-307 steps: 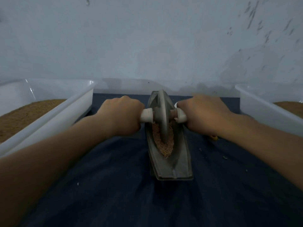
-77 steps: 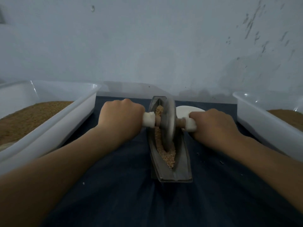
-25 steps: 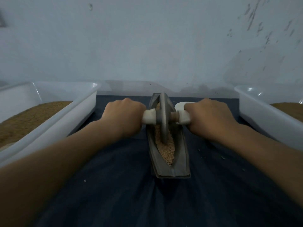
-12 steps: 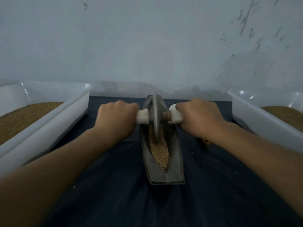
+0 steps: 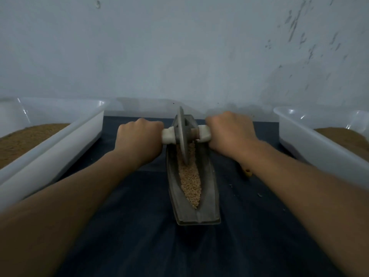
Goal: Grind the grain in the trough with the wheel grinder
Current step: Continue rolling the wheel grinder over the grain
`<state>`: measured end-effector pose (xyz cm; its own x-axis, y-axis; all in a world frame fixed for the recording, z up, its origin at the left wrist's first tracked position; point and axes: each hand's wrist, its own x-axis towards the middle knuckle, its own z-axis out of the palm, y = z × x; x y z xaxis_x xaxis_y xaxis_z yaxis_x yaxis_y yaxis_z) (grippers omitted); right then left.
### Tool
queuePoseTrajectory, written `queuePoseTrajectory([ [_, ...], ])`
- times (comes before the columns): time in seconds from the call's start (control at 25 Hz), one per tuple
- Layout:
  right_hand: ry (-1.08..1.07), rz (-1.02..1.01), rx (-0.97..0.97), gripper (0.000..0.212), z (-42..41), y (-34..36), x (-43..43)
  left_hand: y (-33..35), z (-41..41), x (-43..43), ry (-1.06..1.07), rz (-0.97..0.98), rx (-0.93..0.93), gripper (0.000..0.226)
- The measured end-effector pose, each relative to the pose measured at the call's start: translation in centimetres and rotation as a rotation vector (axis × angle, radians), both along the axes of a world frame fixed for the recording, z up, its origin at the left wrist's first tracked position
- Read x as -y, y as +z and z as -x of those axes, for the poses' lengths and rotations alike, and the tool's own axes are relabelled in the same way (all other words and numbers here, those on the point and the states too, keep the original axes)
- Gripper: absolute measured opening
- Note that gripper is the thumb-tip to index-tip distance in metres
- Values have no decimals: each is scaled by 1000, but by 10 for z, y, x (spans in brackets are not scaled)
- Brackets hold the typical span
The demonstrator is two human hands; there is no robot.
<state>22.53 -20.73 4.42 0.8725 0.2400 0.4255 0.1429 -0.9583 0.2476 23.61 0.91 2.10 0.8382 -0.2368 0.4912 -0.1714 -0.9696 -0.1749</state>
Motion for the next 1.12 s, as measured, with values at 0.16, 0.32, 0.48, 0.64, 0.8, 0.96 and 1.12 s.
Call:
queuePoseTrajectory([
  [0.16, 106, 33, -125, 21, 33, -5, 25, 2, 27, -25, -176, -97, -83, 14],
  [0.32, 91, 107, 212, 37, 39, -17, 24, -3, 30, -23, -141, -107, 29, 12],
  [0.48, -42, -70, 75, 14, -6, -14, 0, 9, 2, 10, 53, -50, 27, 10],
  [0.64, 67, 23, -10, 16, 11, -9, 15, 12, 16, -6, -66, -91, -94, 11],
  [0.8, 213, 90, 305, 39, 51, -23, 34, -8, 44, -33, -259, -150, 206, 27],
  [0.96, -43, 27, 142, 14, 9, -18, 8, -9, 6, -6, -44, -84, 197, 26],
  [1.12, -89, -82, -150, 10, -13, 3, 0, 18, -12, 10, 12, -80, 35, 9],
])
